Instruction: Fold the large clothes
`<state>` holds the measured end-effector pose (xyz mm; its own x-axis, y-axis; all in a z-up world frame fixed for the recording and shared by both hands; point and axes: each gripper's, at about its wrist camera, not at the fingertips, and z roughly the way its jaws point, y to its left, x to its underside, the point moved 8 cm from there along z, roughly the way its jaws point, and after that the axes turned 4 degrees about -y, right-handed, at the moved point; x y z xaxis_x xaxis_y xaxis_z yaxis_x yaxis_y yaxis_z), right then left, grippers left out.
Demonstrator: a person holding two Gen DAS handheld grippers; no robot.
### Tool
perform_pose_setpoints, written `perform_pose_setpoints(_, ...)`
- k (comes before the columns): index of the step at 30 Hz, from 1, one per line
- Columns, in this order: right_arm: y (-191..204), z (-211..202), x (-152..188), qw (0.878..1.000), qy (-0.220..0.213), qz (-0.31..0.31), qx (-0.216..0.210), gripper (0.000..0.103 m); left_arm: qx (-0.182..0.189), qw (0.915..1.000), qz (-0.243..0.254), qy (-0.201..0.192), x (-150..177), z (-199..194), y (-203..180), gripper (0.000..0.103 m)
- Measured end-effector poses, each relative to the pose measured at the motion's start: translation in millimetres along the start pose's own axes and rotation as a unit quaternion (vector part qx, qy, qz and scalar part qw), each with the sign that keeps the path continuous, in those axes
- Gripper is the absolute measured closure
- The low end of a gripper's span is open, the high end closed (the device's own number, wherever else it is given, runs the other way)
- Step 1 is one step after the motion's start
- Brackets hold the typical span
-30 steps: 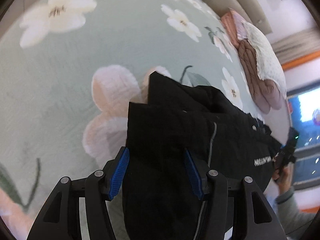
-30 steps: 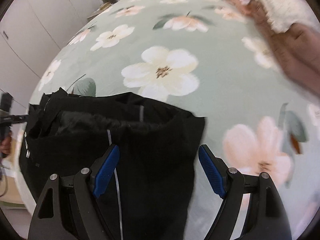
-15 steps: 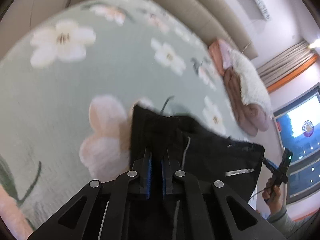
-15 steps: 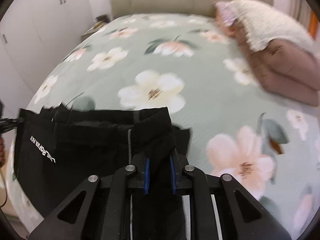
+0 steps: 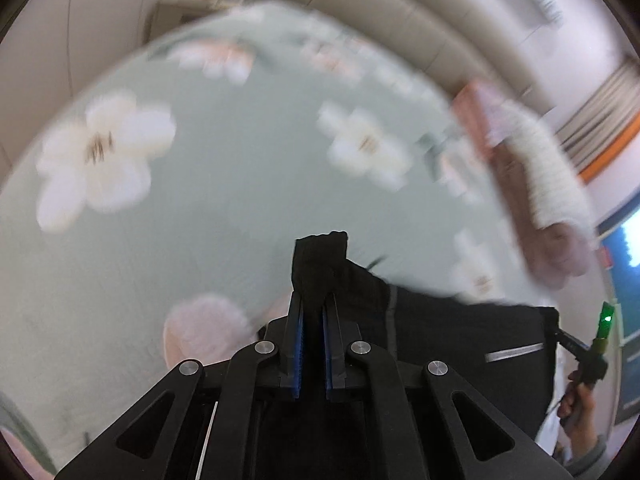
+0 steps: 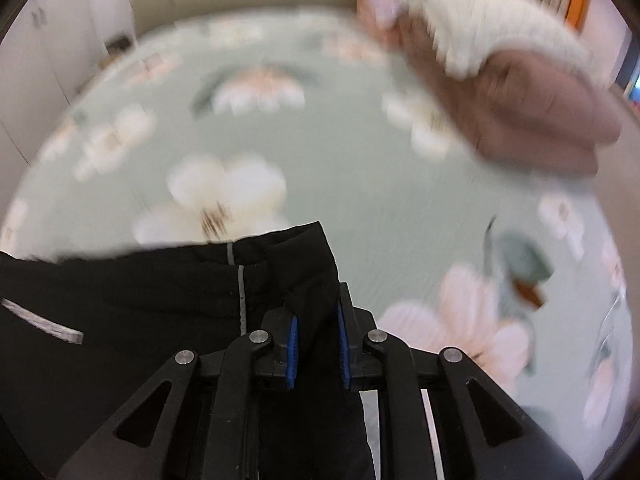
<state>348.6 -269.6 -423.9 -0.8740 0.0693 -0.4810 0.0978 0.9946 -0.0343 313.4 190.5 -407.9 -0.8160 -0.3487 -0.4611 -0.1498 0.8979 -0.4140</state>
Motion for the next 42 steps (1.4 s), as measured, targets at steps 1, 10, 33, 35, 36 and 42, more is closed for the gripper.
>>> perform_pose_setpoints(1,3.2,14.5,7.3,1.000,0.017,0.001,-0.002,0.085,-0.007,0.9999,-0.003,0.015,5.7,12.5,4.1,0.094)
perform_pose_setpoints(10,1.8,-32.6,7.5,0.999,0.007,0.012,-0.031,0.065,0.004,0.9987,-0.040,-0.032,-28.8,-23.0,23.1,0.083)
perform_pose_setpoints(33,161.6,-59.8,125.4,0.989,0.005,-0.090,-0.116,0.025,0.084,0.9897,0.066,0.095,160.9,4.1,-140.3,0.089)
perform_pose_setpoints(35,161.0,-62.7,120.6,0.988,0.025,-0.082,-0.126,0.025,0.081,0.9890,0.061,0.108,155.7,2.5,-137.5,0.093)
perform_pose_setpoints(36,160.1,-67.0,115.8,0.988,0.029,-0.078,-0.133,0.025,0.083,0.9884,0.062,0.111,153.6,-1.2,-139.4,0.093)
perform_pose_setpoints(42,162.6,-86.6,49.6,0.987,-0.042,-0.058,-0.147,0.022,0.069,0.9926,0.081,0.058,109.9,-31.6,-160.7,0.086)
